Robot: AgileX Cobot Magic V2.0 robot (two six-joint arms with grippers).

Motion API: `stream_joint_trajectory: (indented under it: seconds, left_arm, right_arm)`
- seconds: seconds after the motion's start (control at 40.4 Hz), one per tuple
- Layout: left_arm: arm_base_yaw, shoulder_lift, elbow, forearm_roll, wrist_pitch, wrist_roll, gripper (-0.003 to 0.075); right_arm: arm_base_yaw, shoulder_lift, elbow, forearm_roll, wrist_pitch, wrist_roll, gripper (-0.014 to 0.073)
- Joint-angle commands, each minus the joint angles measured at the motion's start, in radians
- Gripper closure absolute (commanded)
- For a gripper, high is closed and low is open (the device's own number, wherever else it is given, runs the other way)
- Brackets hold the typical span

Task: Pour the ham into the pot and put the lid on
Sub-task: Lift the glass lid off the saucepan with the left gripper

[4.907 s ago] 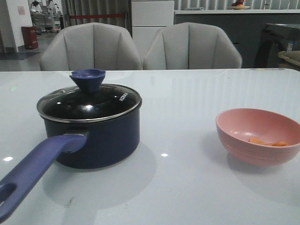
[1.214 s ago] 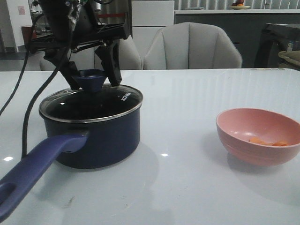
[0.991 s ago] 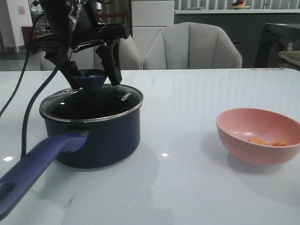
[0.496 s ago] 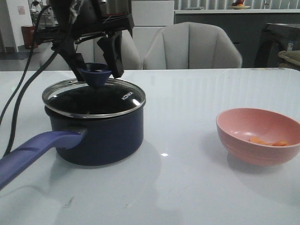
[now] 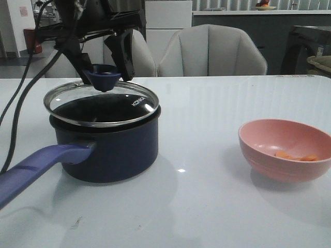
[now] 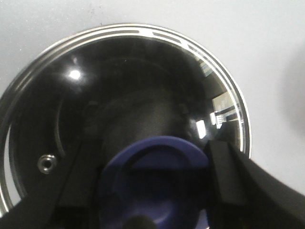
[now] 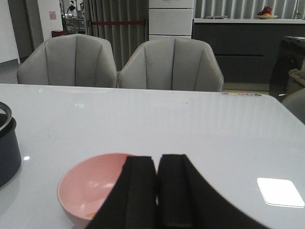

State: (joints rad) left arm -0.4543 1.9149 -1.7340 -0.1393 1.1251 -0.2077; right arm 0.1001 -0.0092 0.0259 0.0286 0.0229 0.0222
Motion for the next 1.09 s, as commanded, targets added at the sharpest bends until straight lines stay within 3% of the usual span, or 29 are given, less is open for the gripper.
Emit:
stream_joint_trajectory:
  seconds: [0.0, 0.471, 1.066]
  left_arm:
    - [-0.004, -0.077, -0.035, -0.015, -0.027, 0.01, 0.0502]
    - [0.039, -0.142, -0.018, 0.015, 0.017, 0.09, 0.0502]
    - [0.404, -0.348, 0.26, -0.026, -0.062, 0.176, 0.0502]
  right_arm:
    - [0.001, -0.02, 0.01, -0.002, -0.078, -0.007, 0.0444]
    - [0.001, -0.02, 0.01, -0.002, -0.078, -0.007, 0.0444]
    - [0.001, -0.02, 0.01, -0.002, -0.078, -0.007, 0.0444]
